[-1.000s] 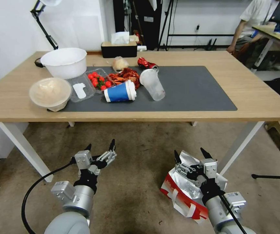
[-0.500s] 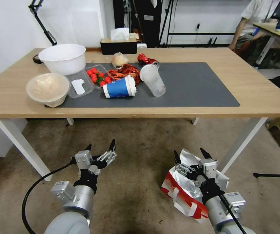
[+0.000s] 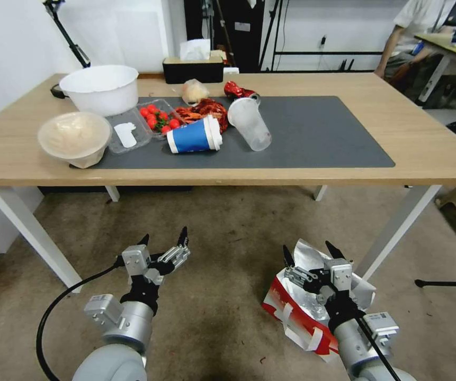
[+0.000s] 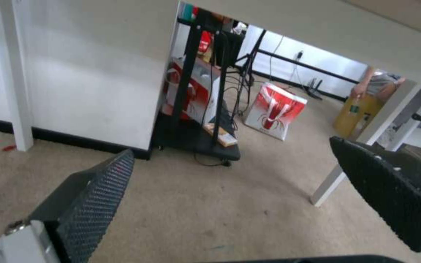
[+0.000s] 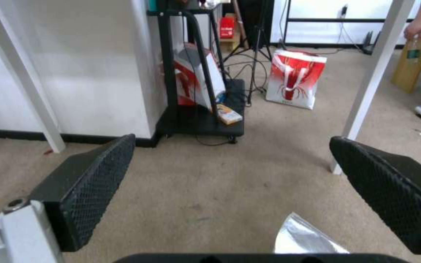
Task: Pick up the food delivery bag from the floor and place it on the table.
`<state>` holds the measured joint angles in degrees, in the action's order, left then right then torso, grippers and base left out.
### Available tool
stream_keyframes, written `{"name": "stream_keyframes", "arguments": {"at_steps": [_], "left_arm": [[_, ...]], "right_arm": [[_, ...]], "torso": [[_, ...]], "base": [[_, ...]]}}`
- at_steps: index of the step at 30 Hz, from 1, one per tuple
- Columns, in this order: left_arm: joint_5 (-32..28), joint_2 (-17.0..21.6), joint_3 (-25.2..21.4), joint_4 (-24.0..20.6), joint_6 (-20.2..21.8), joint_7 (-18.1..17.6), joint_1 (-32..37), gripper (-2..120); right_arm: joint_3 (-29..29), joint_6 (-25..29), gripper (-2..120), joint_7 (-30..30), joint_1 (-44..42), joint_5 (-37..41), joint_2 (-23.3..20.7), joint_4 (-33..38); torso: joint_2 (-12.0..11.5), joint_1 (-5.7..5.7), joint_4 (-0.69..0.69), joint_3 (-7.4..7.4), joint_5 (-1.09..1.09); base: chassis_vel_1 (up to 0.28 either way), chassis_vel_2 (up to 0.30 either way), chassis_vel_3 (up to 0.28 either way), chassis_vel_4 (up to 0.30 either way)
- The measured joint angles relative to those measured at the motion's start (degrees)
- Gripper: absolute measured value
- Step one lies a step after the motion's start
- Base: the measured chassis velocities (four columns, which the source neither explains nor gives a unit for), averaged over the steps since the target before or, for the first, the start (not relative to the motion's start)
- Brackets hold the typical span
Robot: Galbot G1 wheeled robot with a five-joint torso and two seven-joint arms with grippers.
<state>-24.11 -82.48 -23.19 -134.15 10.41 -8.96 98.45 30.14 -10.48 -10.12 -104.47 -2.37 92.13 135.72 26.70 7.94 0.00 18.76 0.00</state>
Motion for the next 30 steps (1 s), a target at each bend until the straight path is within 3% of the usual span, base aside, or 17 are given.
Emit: {"name": "stream_keyframes", "arguments": {"at_steps": [11, 17, 30], "left_arm": [[0.0, -0.1, 0.0, 0.1, 0.2, 0.1, 0.0, 100], [0.0, 0.0, -0.1, 0.4, 0.2, 0.3, -0.2, 100], [0.0, 0.2, -0.2, 0.5, 0.0, 0.4, -0.1, 100]], "right_arm": [[-0.1, 0.0, 100, -0.1, 0.1, 0.0, 0.0, -0.2], [0.1, 0.0, 100, -0.2, 0.2, 0.1, 0.0, -0.4], [-0.1, 0.0, 100, -0.3, 0.1, 0.1, 0.0, -0.5]], "torso": [[-2.5, -0.87, 0.00, -1.57, 0.00], [-5.1, -1.75, 0.00, -3.33, 0.00], [-7.7, -2.54, 0.00, -5.16, 0.00]], "base": [[0.000, 0.000, 0.000, 0.000], [0.000, 0.000, 0.000, 0.000], [0.000, 0.000, 0.000, 0.000]]}}
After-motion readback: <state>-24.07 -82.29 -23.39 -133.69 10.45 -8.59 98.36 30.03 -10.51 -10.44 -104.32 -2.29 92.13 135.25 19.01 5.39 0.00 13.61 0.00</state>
